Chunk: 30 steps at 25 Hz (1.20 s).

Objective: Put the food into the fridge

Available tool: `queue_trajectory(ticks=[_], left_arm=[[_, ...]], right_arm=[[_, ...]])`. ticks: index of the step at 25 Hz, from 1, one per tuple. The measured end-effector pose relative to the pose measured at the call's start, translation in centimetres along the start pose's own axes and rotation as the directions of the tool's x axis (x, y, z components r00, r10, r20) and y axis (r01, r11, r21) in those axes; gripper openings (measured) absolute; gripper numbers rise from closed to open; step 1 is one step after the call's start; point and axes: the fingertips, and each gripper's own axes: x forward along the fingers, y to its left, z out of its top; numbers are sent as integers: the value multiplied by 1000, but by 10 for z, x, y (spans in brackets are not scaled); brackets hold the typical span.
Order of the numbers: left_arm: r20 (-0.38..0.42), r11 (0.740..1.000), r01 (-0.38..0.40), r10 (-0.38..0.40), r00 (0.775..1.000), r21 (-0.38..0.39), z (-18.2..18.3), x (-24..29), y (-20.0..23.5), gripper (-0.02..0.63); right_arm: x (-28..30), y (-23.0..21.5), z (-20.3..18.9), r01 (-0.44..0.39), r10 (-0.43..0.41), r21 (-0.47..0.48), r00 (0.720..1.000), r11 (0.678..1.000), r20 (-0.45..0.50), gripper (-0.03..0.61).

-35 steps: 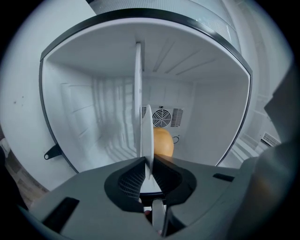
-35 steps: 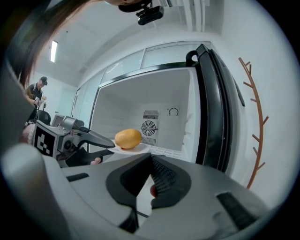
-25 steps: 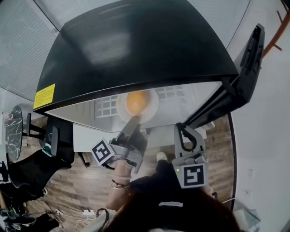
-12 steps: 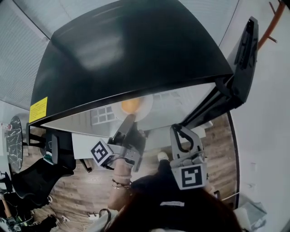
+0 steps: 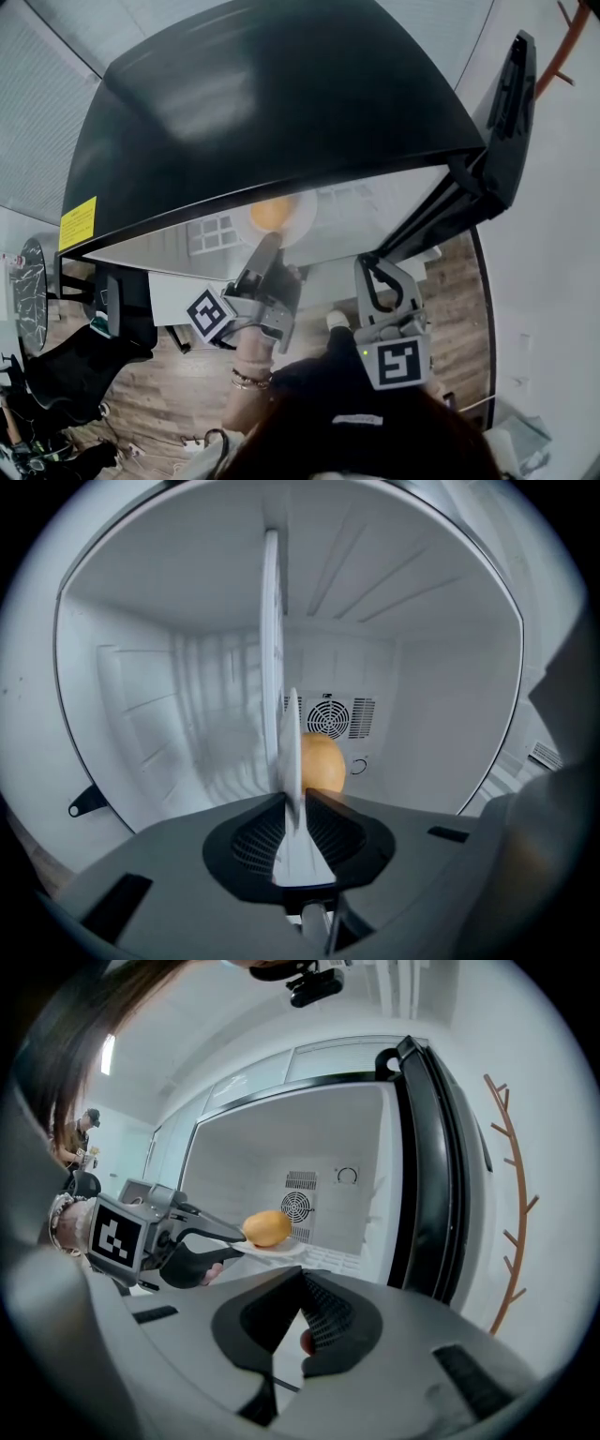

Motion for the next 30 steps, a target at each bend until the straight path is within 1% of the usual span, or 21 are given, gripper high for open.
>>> queue_trajectory(ticks=[2, 13, 19, 24, 30], left_arm=[[4, 1000, 7, -7, 1000, -2, 0, -1, -1, 92], [10, 1000, -2, 2, 1000, 11, -5, -9, -5, 91], [6, 999, -7, 7, 1000, 38, -13, -14, -10, 87], [-3, 996, 11, -11, 1000, 83, -21, -26, -17, 87], [17, 992, 25, -27, 1000, 124, -25, -46, -25, 68]], right_arm=[[-1, 0, 0, -2, 2, 7, 1000, 1000, 6, 2], [-7, 5, 4, -21, 22, -17, 999, 1000, 26, 2], [-17, 3, 7, -16, 16, -6, 999, 1000, 35, 2], [-26, 8, 9, -11, 12, -2, 998, 1000, 54, 2], [-38, 19, 11, -23, 23, 0, 997, 1000, 68, 2]])
